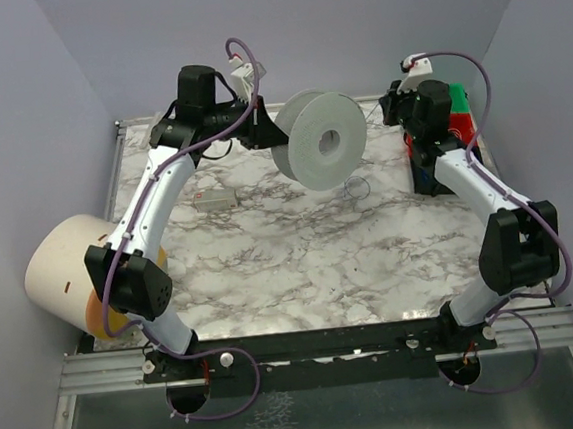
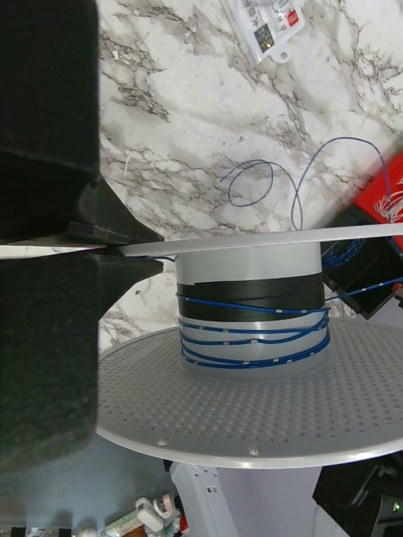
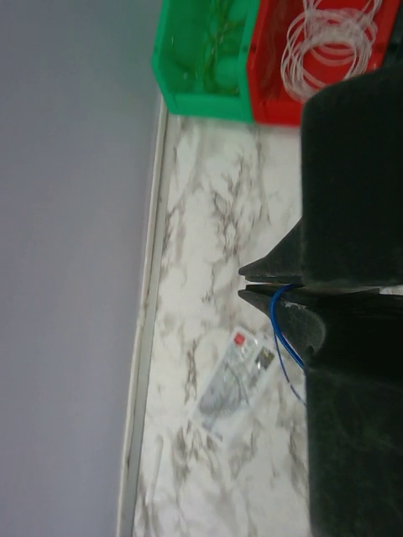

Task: Wrap the cables
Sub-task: Wrap the cable around the cable reel.

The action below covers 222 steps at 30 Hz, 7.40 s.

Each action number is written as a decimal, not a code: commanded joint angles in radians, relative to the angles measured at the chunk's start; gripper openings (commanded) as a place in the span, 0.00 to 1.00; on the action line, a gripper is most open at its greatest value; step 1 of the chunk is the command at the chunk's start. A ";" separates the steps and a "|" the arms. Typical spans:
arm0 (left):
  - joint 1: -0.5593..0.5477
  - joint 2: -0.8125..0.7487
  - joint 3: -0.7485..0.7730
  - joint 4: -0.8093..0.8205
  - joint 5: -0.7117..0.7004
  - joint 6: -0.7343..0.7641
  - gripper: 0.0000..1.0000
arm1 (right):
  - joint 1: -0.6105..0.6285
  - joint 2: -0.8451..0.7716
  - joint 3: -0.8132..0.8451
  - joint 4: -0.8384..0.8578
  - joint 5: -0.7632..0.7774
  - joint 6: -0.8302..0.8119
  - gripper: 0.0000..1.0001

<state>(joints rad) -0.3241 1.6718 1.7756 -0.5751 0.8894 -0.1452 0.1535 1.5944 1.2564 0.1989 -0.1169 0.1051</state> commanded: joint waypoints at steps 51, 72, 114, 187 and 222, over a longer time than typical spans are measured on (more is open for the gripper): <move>-0.136 -0.024 0.210 -0.288 -0.592 0.325 0.00 | -0.115 -0.135 0.206 -0.662 -0.731 -0.381 0.00; -0.266 -0.038 0.159 -0.575 -0.399 0.704 0.00 | -0.198 0.152 0.604 -1.108 -0.438 -0.445 0.01; -0.375 0.069 0.065 -0.158 -1.220 0.348 0.00 | 0.116 -0.085 0.336 -1.209 -1.210 -0.511 0.00; -0.158 -0.065 0.230 -0.324 -0.219 0.401 0.00 | 0.075 0.017 -0.108 0.005 0.166 0.113 0.01; -0.193 0.002 0.512 -0.202 -0.577 0.335 0.00 | -0.048 -0.105 -0.248 -0.417 -1.147 -0.755 0.75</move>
<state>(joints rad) -0.5301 1.6737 2.2517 -0.9108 0.3599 0.2577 0.0498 1.5093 0.9859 -0.0536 -1.1126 -0.4751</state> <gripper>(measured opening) 0.017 0.733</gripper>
